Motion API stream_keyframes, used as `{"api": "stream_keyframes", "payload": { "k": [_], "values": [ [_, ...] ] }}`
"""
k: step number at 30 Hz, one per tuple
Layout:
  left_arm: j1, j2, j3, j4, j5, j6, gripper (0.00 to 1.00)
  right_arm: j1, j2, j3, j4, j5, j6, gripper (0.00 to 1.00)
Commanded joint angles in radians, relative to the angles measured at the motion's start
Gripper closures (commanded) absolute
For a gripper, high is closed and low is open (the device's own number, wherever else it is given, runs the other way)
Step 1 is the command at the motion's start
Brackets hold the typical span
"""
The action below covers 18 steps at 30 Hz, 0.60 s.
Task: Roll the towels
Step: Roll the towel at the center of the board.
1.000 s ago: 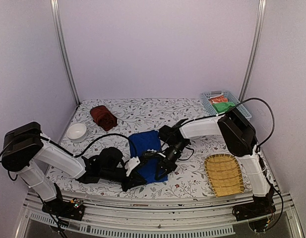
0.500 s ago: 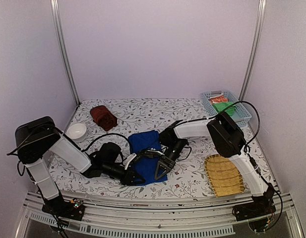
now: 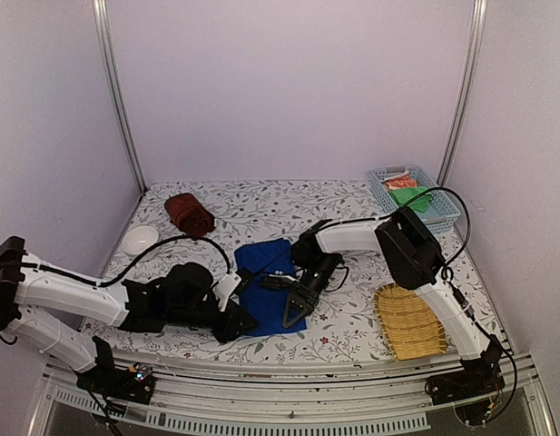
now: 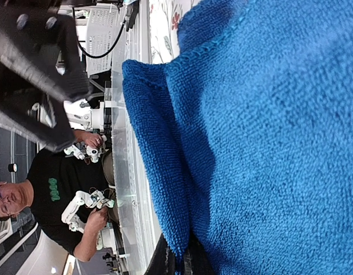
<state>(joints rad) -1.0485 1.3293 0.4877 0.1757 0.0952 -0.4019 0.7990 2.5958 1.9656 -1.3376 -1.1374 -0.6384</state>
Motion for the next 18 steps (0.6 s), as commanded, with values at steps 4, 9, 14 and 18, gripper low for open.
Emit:
{"api": "stream_keyframes", "payload": {
  "k": [4,9,14,18],
  "values": [
    [-0.207,0.062,0.053,-0.069,-0.293,0.298,0.62,-0.018,0.100,-0.031,0.036,0.122,0.015,0.97],
    [-0.227,0.186,0.138,-0.087,-0.343,0.440,0.58,-0.017,0.103,-0.032,0.038,0.121,0.020,0.97],
    [-0.228,0.254,0.153,-0.026,-0.372,0.542,0.54,-0.017,0.103,-0.033,0.040,0.120,0.019,0.97],
    [-0.226,0.298,0.168,-0.023,-0.368,0.593,0.53,-0.018,0.102,-0.033,0.040,0.120,0.020,0.97]
  ]
}}
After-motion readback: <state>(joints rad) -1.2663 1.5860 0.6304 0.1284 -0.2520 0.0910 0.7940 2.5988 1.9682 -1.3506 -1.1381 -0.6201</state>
